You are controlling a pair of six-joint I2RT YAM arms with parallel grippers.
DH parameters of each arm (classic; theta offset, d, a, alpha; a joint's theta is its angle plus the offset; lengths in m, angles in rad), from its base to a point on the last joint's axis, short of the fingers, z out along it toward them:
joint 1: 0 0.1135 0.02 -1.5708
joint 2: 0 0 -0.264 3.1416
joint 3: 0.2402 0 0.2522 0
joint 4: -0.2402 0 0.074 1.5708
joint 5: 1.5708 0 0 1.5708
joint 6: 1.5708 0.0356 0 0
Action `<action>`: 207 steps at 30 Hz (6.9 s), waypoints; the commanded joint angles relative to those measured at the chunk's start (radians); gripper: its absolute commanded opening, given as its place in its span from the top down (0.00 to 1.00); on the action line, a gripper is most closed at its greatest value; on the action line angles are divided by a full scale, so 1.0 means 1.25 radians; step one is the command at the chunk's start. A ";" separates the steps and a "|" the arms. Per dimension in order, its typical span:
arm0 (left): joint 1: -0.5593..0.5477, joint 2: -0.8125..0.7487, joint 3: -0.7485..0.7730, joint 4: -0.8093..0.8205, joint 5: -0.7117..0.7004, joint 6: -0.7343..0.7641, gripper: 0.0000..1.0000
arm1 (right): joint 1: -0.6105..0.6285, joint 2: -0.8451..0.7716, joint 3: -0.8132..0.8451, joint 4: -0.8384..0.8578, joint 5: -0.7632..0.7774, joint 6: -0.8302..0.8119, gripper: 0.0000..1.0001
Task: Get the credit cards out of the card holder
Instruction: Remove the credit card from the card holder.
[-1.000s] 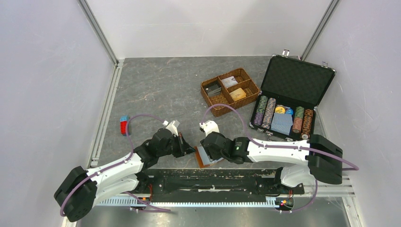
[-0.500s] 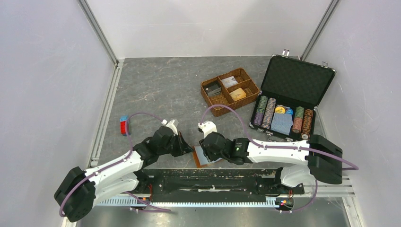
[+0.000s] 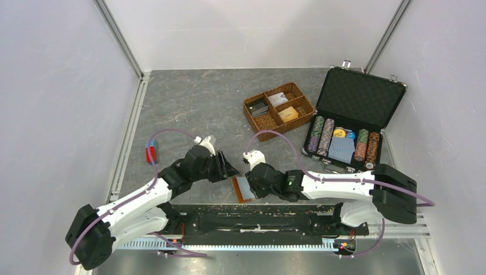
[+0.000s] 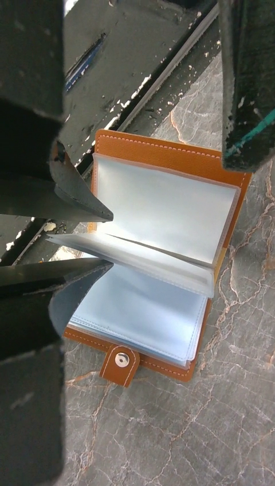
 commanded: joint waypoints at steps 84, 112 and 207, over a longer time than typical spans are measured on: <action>0.002 0.254 0.000 0.282 0.123 -0.053 0.69 | 0.007 -0.045 -0.037 0.084 -0.003 0.021 0.72; 0.002 0.205 -0.013 0.254 0.112 -0.056 0.74 | 0.007 -0.039 -0.031 0.073 0.005 0.026 0.72; 0.002 0.112 -0.091 0.064 0.047 -0.022 0.51 | -0.229 0.014 -0.339 0.541 -0.402 0.099 0.70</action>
